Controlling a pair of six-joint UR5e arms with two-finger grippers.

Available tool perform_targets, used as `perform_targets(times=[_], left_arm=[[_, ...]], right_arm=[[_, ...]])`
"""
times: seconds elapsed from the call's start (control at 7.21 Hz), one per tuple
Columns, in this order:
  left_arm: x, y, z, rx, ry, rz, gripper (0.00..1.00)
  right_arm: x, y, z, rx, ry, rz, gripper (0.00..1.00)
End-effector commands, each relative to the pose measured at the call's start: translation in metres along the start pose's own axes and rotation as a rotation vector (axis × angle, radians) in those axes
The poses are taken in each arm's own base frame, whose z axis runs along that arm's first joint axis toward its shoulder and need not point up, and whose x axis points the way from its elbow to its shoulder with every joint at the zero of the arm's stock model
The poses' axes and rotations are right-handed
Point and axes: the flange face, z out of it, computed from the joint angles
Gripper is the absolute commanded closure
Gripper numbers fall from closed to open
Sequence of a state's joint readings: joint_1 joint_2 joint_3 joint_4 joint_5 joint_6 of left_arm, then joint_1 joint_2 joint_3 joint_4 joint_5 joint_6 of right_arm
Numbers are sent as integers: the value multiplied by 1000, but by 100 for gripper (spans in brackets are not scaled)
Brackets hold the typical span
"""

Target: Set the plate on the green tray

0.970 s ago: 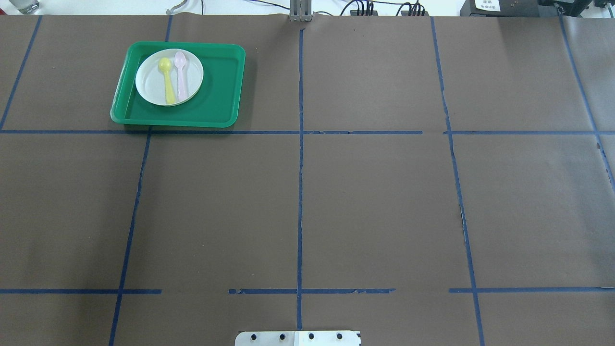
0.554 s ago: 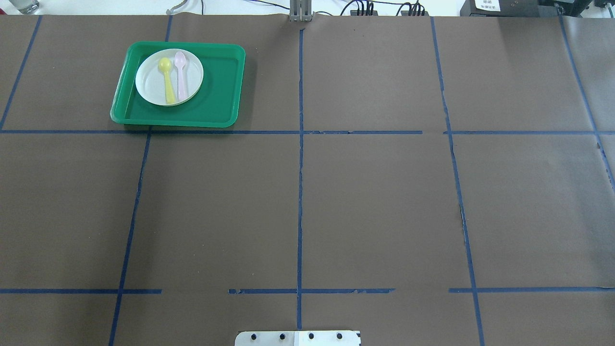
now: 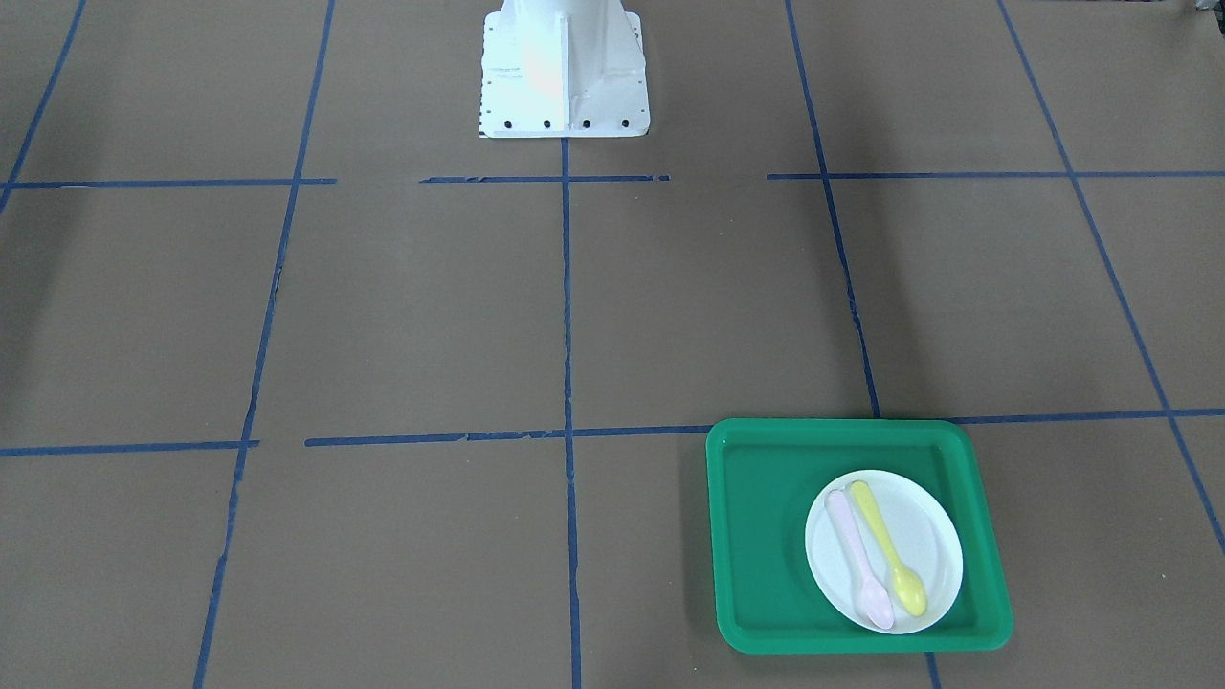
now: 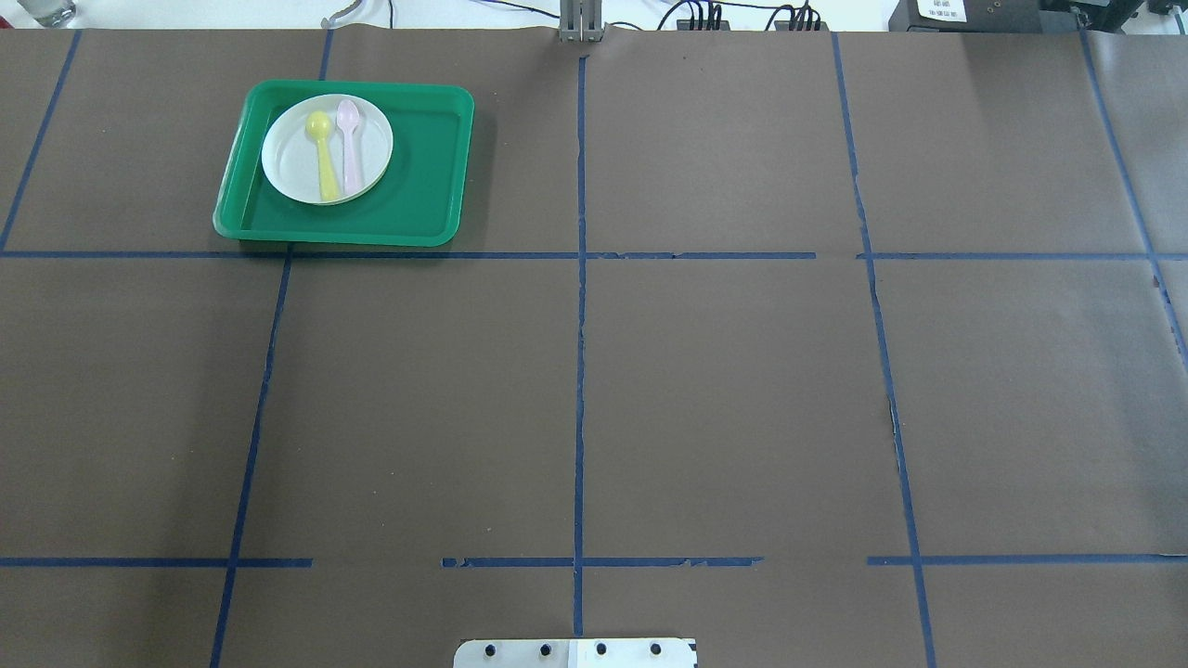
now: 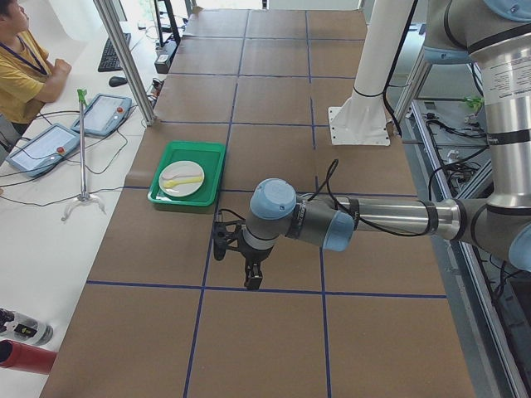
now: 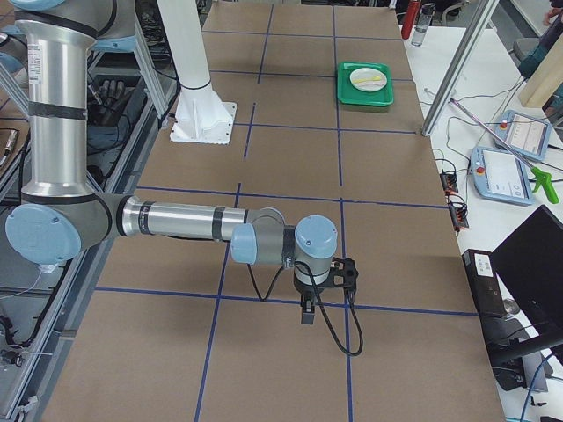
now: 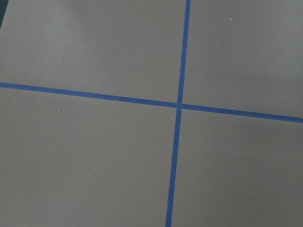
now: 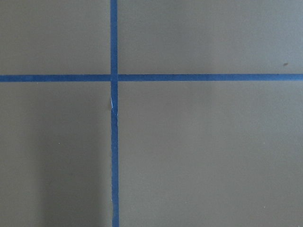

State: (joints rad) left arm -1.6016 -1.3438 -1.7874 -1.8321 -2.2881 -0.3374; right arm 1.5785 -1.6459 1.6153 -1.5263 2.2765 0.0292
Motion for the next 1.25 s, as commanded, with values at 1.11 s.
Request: perform_targets(times=[1.11], left_arm=[[-19, -4, 31, 9, 61, 169, 0]], right_arm=[[0, 0, 0, 0, -1, 0, 0]])
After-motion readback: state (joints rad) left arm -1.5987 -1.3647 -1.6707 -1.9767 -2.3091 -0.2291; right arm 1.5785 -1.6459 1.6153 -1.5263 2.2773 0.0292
